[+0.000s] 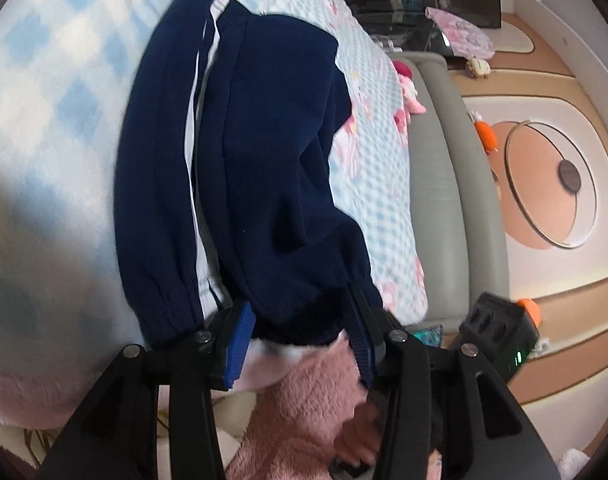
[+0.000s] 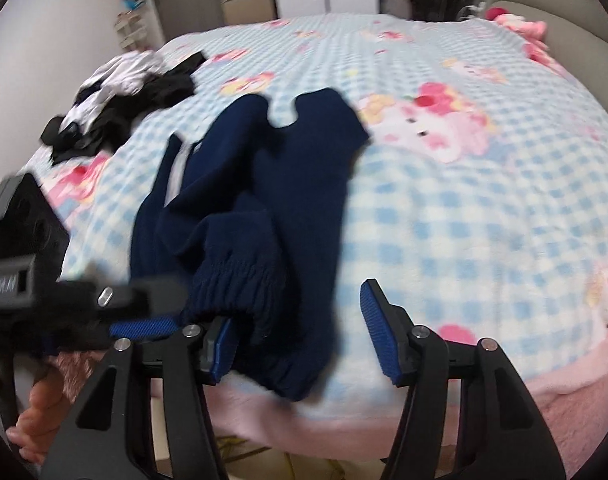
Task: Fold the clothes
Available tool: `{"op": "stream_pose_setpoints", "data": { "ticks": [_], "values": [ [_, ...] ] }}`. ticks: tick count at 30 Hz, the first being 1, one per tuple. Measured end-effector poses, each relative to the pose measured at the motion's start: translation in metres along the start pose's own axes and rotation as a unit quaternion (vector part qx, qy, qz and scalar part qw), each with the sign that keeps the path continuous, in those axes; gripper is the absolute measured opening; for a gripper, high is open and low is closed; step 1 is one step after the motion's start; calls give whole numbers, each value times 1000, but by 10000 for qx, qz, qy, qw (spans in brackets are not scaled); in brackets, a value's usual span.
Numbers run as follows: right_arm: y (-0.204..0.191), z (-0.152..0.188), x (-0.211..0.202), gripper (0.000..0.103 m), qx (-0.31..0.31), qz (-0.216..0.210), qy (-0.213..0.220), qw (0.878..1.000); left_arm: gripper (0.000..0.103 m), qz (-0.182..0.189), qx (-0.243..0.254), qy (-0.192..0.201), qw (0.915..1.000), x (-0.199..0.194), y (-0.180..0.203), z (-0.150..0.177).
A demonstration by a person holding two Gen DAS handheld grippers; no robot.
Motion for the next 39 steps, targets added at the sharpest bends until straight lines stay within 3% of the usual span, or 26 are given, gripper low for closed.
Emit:
{"op": "stream_pose_setpoints", "data": {
  "ticks": [7,9,10,11,14,17,19,22,23,25,26,27,28,30,34,37,39],
  "values": [
    [4,-3,-4,54,325,-433,69,9985,64,483,-389,-42,9981,4,-7,4],
    [3,-3,-3,54,342,-464,42,9983,62,388,-325,53,9987,4,-3,2],
    [2,-2,-1,54,311,-458,1,9985,56,331,-263,106,9990,4,0,1],
    [0,-1,1,54,250,-440,-39,9987,42,267,-167,157,9994,1,2,1],
    [-4,2,2,55,-19,-268,-70,9996,21,-199,299,365,9987,-9,13,-9],
    [8,3,5,64,-321,523,-203,9979,11,-836,806,643,9912,-30,19,-21],
    [17,5,9,67,-434,723,-318,9959,9,-1353,1120,664,9822,-39,19,-28],
    [27,8,9,68,-217,665,-502,9963,9,-1700,1209,273,9776,-37,5,-24],
    [27,7,7,68,-167,611,-503,9967,9,-1666,1158,134,9791,-35,-1,-19],
    [23,5,2,68,-109,474,-439,9979,11,-998,751,-33,9922,-29,-8,-9],
    [19,3,1,68,-113,329,-400,9986,16,-825,595,-50,9948,-28,-11,-6],
    [15,3,1,67,-132,227,-383,9989,31,-753,512,-38,9958,-28,-13,-6],
    [11,3,2,67,-151,159,-378,9990,38,-693,454,-30,9966,-27,-14,-6],
    [8,2,5,67,-124,87,-328,9993,47,-645,477,-37,9968,-21,-8,-8],
    [9,0,2,66,183,-259,-249,9992,46,-629,626,-38,9960,-11,-1,-11],
    [13,-4,-5,64,398,-408,-95,9983,44,-289,526,95,9982,-7,5,-15],
    [15,-6,-8,64,490,-513,-46,9975,33,-106,499,232,9984,-9,8,-18]
  ]
}}
Point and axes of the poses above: each gripper's, at about its wrist camera, not at the fingertips, and x roughly the way its jaws point, y to its right, z to its underside, the point moved 6 cm from there along x, roughly the way its jaws point, and after that the axes turned 10 degrees about x, right-handed, at the moved point
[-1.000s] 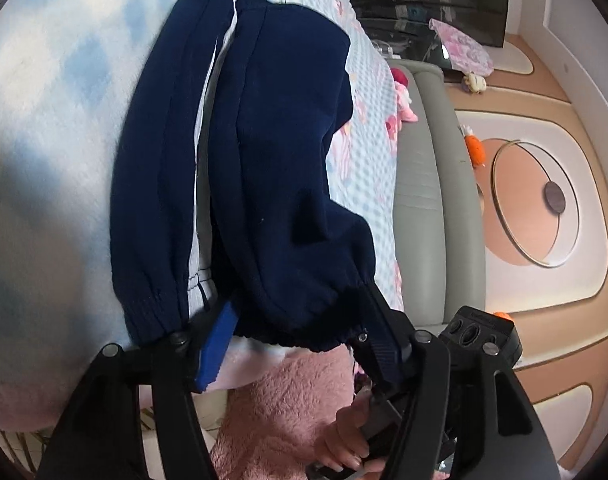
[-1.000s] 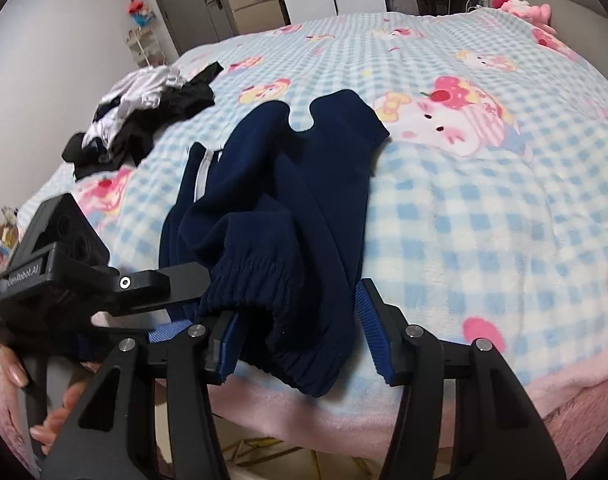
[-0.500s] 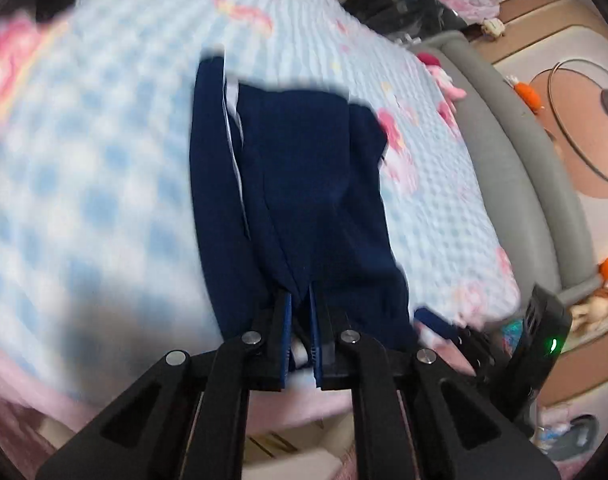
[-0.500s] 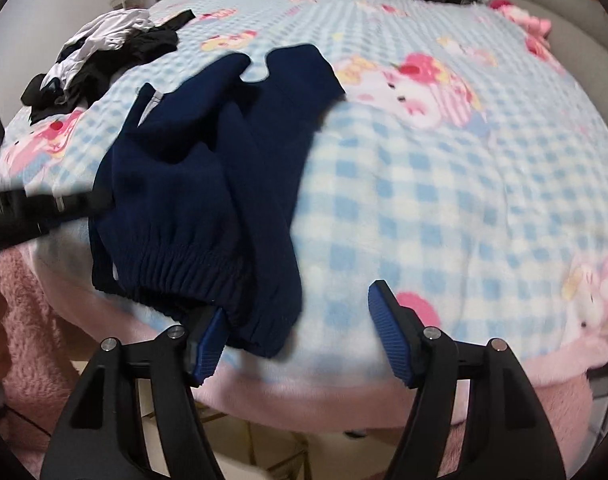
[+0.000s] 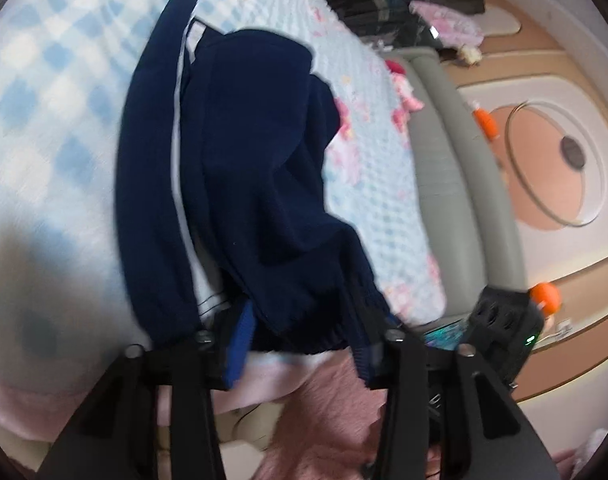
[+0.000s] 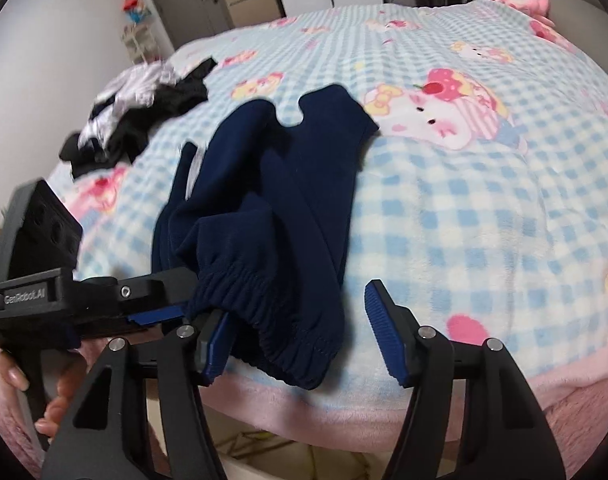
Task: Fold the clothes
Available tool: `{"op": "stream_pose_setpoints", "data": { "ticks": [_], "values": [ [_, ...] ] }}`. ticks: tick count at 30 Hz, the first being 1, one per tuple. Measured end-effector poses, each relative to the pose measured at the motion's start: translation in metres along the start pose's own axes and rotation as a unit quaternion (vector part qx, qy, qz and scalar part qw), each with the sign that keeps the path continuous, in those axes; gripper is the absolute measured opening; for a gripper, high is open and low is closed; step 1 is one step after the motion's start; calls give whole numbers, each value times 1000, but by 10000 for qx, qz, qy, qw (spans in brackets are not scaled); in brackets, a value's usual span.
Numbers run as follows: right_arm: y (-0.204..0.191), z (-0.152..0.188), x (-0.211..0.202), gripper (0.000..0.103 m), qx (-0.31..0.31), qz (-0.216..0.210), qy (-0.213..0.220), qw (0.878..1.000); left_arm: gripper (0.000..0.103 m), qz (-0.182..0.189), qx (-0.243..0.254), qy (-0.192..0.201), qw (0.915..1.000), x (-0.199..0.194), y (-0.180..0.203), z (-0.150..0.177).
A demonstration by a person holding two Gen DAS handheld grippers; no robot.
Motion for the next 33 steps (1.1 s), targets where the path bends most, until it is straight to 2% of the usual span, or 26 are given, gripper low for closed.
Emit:
{"op": "stream_pose_setpoints", "data": {
  "ticks": [4,6,7,8,11,13,14,15,16,18,19,23,27,31,33],
  "values": [
    [2,-4,-3,64,200,-78,219,9995,34,19,13,-2,10000,8,5,-2],
    [4,-7,-5,64,307,-133,274,9991,46,138,-194,-150,9996,16,0,3],
    [3,-7,-6,64,309,-150,276,9990,47,287,-436,-162,9985,20,-4,5],
    [2,-8,-6,63,310,-168,278,9990,47,414,-635,-164,9970,23,-7,8],
    [0,-2,1,63,179,-118,90,9997,45,615,-823,-100,9947,31,-6,9],
    [0,4,7,62,115,-82,-98,9999,43,600,-847,-11,9946,32,-3,4],
    [0,6,11,62,83,-63,-192,9998,38,531,-803,44,9954,30,-2,4],
    [-1,9,14,62,51,-45,-286,9996,27,366,-683,64,9970,26,0,4],
    [-1,10,14,62,13,21,-289,9996,23,118,-501,34,9987,23,2,4],
    [4,7,7,62,44,105,-186,9998,17,-494,-144,-6,9987,12,0,5],
    [7,4,2,62,110,102,-127,9998,14,-913,106,0,9958,7,3,3],
    [13,-11,-14,62,277,-91,18,9996,11,-1335,508,363,9891,-15,19,-11],
    [2,-15,-7,62,79,-115,-83,9999,11,-1658,815,344,9822,-16,22,-16],
    [-11,-8,0,62,-107,-273,-261,9992,14,-1135,251,-61,9932,-2,2,-4],
    [-11,-2,4,62,-260,-193,-405,9987,32,-854,5,-90,9963,4,-2,1]
  ]
}}
Point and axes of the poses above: each gripper's, at about its wrist camera, not at the fingertips, and x roughly the way its jaws point, y to its right, z to its underside, the point moved 6 cm from there along x, roughly the way its jaws point, and after that the axes turned 10 degrees about x, right-handed, at the moved point
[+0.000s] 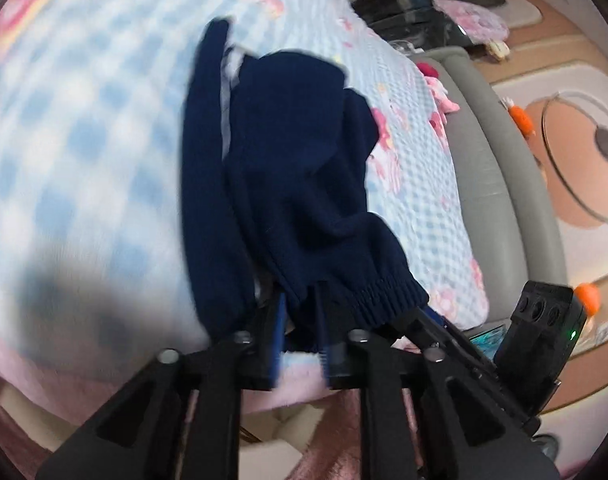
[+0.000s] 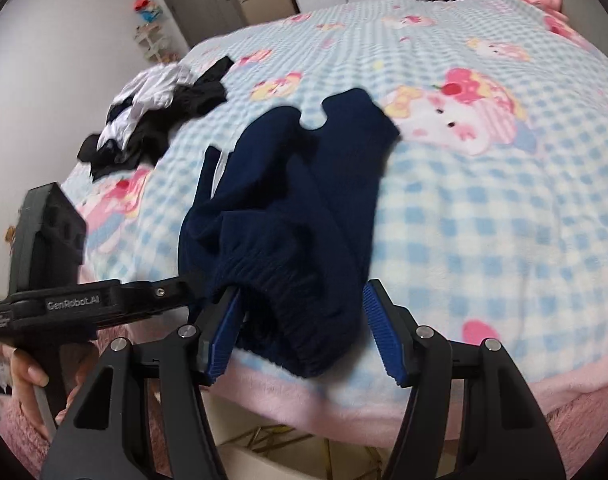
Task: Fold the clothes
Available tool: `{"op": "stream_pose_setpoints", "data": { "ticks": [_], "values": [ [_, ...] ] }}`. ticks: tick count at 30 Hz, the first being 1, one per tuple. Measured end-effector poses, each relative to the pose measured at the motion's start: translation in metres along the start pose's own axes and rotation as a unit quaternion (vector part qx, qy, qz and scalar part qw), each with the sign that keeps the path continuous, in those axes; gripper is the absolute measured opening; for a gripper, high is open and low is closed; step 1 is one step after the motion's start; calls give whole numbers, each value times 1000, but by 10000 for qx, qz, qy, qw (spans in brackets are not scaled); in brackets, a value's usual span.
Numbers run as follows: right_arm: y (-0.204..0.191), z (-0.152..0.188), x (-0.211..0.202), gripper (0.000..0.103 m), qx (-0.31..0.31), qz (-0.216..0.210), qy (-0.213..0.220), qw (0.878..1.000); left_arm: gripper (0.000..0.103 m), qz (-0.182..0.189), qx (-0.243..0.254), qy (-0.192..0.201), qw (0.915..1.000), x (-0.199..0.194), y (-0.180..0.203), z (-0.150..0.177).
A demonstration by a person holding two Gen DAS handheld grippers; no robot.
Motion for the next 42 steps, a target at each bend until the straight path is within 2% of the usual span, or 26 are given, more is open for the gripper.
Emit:
{"op": "stream_pose_setpoints", "data": {
  "ticks": [4,5,7,8,10,12,17,22,25,26,28,29,31,35,37,38,40,42],
  "values": [
    [-2,22,16,62,-446,104,-484,9978,49,612,-397,-12,9973,10,-1,7],
    [-4,27,19,62,-547,123,-567,9968,53,623,-411,-12,9972,13,1,5],
    [-9,34,24,64,-777,236,-605,9949,53,632,-428,-6,9971,20,6,1],
    [-12,34,25,64,-882,305,-539,9942,51,600,-393,14,9974,23,10,-1],
    [-14,31,29,64,-893,390,-436,9943,35,530,-245,51,9983,25,18,-3],
    [-11,27,35,64,-798,496,-405,9948,19,278,22,122,9995,20,24,-7],
    [4,19,25,59,-424,628,-178,9970,7,-374,297,297,9984,-1,10,-7],
    [12,19,24,59,-623,927,-166,9936,6,-533,142,651,9964,-32,-16,-11],
    [18,19,23,59,-579,1022,-136,9930,6,-274,92,501,9983,-35,-23,-8],
    [19,18,22,59,-527,978,-125,9937,6,-169,55,444,9989,-34,-25,-7],
    [19,14,18,59,-434,889,-41,9951,14,31,-79,393,9992,-31,-29,-2],
    [19,12,15,59,-404,844,26,9956,31,165,-110,308,9993,-27,-29,1],
    [16,9,11,59,-426,807,157,9957,50,308,-136,167,9993,-19,-27,3],
    [10,7,6,59,-496,790,315,9951,48,104,40,158,9998,-11,-20,1],
    [5,11,6,58,-539,821,329,9946,42,5,120,152,9998,-9,-18,1],
    [4,13,6,58,-553,834,335,9944,36,31,126,190,9997,-10,-17,0],
    [6,15,6,58,-517,855,338,9944,36,218,128,237,9994,-13,-14,1],
    [9,15,6,58,-438,830,324,9951,40,223,116,159,9996,-10,-13,1]
  ]
}}
Point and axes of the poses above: each gripper's, at about its wrist camera, not at the fingertips, and x roughly the way its jaws point, y to its right, z to its underside, the point moved 6 cm from there along x, roughly the way its jaws point, and after that the axes turned 10 degrees about x, right-handed, at the moved point
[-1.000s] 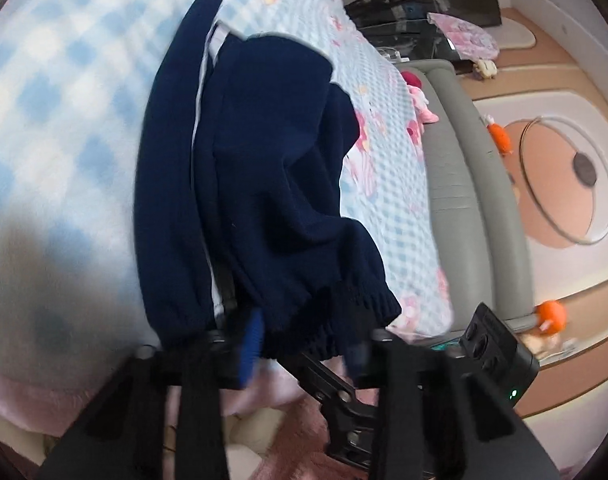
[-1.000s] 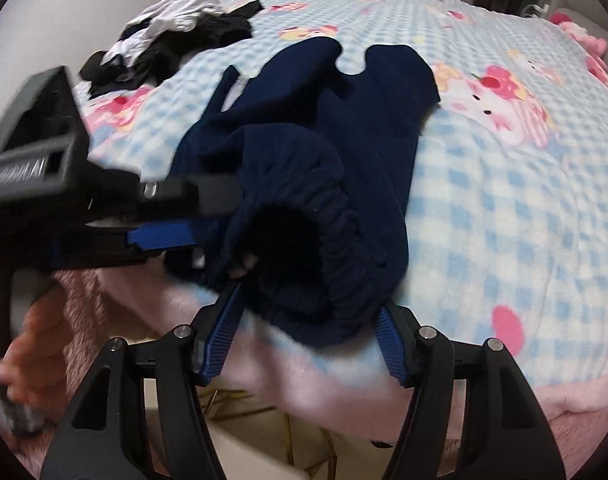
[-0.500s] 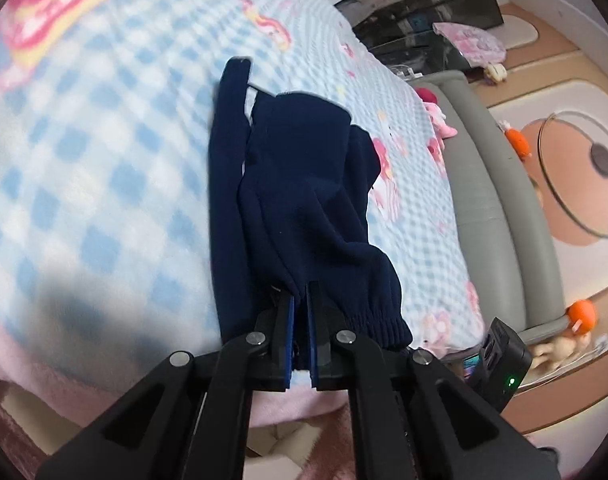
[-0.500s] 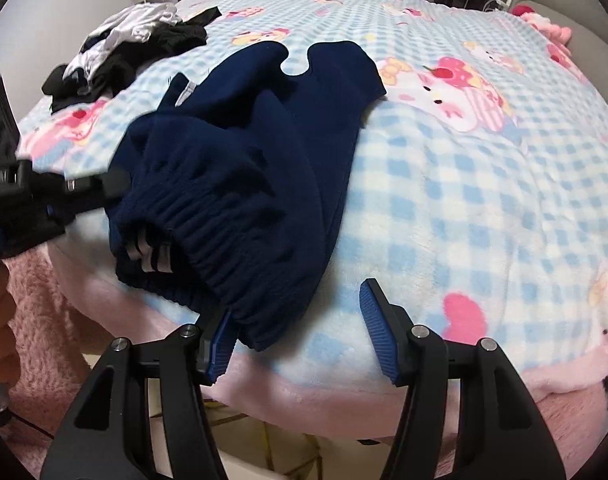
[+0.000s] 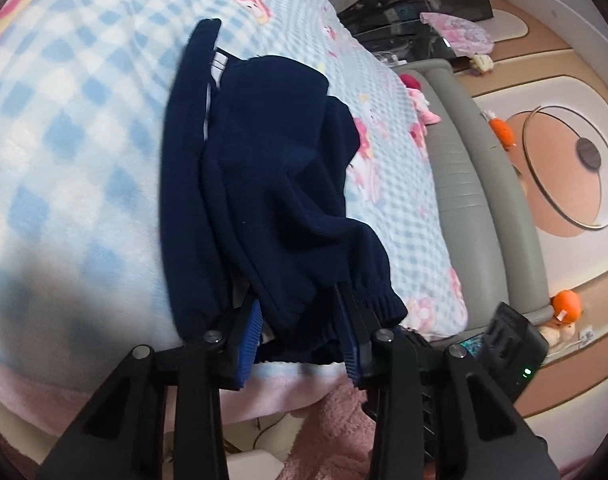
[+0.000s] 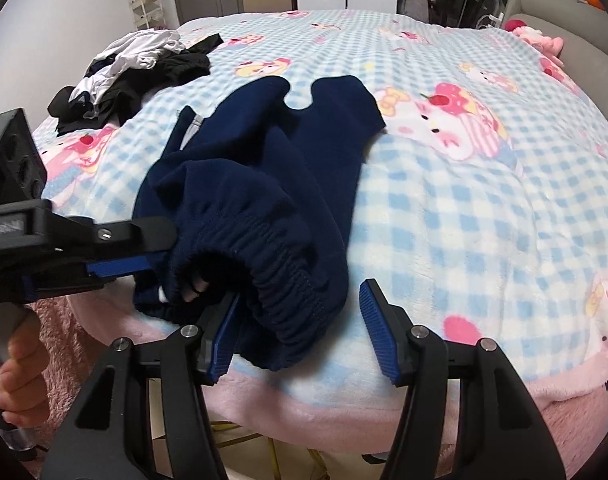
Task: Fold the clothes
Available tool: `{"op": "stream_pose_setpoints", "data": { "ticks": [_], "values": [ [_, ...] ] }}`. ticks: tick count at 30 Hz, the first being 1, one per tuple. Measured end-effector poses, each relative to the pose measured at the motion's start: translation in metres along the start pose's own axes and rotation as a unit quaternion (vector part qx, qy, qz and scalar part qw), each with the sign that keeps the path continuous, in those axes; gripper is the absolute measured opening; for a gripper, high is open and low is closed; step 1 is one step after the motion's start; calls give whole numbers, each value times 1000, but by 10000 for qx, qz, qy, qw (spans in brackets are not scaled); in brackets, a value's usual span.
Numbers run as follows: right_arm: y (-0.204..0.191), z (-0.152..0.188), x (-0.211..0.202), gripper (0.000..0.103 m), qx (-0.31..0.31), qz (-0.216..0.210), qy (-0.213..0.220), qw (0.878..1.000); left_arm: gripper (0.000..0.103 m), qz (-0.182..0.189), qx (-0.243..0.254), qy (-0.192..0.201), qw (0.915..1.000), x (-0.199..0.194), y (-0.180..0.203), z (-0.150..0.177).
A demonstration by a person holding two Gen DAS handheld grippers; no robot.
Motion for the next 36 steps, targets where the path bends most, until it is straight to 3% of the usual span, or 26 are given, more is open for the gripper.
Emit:
{"op": "stream_pose_setpoints", "data": {
  "ticks": [5,7,8,11,17,20,22,25,28,29,30,32,34,36],
  "values": [
    [1,-3,2,58,150,-87,-34,9998,39,116,-99,-75,9999,9,2,2],
    [-2,-3,3,58,112,-66,-27,9999,30,205,-91,-22,9997,11,6,0],
    [-2,-2,3,58,107,-57,-26,9999,18,161,-14,31,9999,12,11,-3],
    [-1,-3,3,58,132,-23,-13,9999,12,-102,205,206,9995,5,18,-11],
    [8,-7,-3,58,128,341,83,9993,12,-791,456,378,9951,-19,11,-18],
    [12,-4,-1,63,3,633,39,9980,10,-988,332,121,9945,-22,-5,-15],
    [16,0,7,63,-13,808,-102,9967,10,-1011,256,-71,9945,-20,-11,-11],
    [22,0,2,63,200,499,-209,9983,10,-838,170,-238,9961,-22,-11,-9],
    [14,-1,-11,63,104,17,-311,9995,16,-727,162,-229,9970,-28,-10,-11],
    [9,-1,-18,63,61,-232,-327,9992,31,-655,136,-191,9976,-29,-10,-12],
    [4,-2,-26,63,18,-481,-344,9982,53,-568,111,-146,9982,-30,-10,-13],
    [-3,-4,-36,63,-24,-834,-349,9959,58,-411,80,-58,9991,-29,-10,-14],
    [-8,-9,-43,63,-8,-849,-185,9962,54,-416,116,-19,9991,-25,-8,-14],
    [-6,-17,-44,63,125,-696,24,9975,26,-596,291,-94,9978,-19,-5,-13]
  ]
}}
Point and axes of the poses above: each gripper's, at about its wrist camera, not at the fingertips, and x roughly the way its jaws point, y to its right, z to its underside, the point moved 6 cm from there along x, roughly the way its jaws point, and after that the axes turned 10 degrees about x, right-handed, at the moved point
